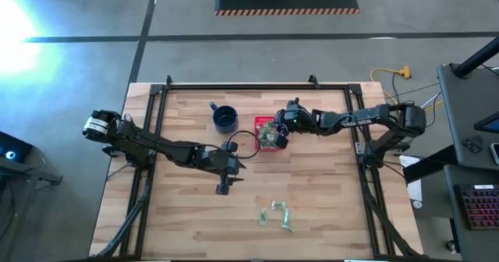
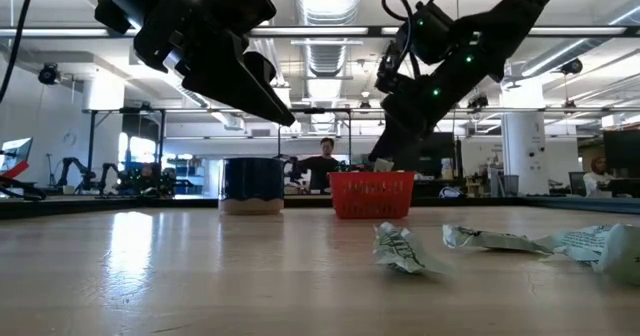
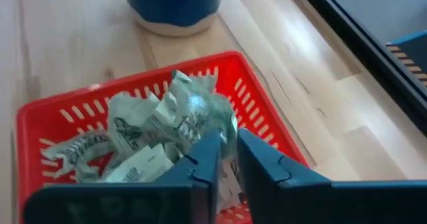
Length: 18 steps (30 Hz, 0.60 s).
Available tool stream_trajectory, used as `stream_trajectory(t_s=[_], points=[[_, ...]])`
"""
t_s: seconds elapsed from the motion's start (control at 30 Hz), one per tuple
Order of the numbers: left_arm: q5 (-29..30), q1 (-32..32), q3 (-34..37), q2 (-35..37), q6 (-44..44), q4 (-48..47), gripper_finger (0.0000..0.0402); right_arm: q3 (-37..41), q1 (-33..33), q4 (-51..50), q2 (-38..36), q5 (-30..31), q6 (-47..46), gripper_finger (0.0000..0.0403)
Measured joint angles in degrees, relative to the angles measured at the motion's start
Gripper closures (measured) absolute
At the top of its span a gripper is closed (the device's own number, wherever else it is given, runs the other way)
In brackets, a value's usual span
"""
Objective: Pick and place items into bin
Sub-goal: Put the green stevia packet into the red bin
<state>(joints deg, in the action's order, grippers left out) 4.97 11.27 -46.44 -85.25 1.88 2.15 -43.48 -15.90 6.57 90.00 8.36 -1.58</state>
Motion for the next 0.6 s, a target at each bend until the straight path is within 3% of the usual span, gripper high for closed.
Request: stream_trajectory(t_s=[0.3, 0.43, 0.6], points=[[-0.61, 0.27, 0.02, -0.04, -0.09, 0.40, 0.0214, -0.09, 0.01, -0.42, -1.59, 0.11, 0.55, 0.0268], [-7.18, 1.30, 0.09, -1.50, 0.85, 3.33, 0.0214, -0.11, 1.48, -3.08, -4.28, -3.63, 2.60, 0.0249], [-16.57, 3.41, 0.10, -6.84, 6.55, 15.03, 0.0214, -0.11, 5.23, -9.51, -7.87, -10.83, 4.59, 0.0247]])
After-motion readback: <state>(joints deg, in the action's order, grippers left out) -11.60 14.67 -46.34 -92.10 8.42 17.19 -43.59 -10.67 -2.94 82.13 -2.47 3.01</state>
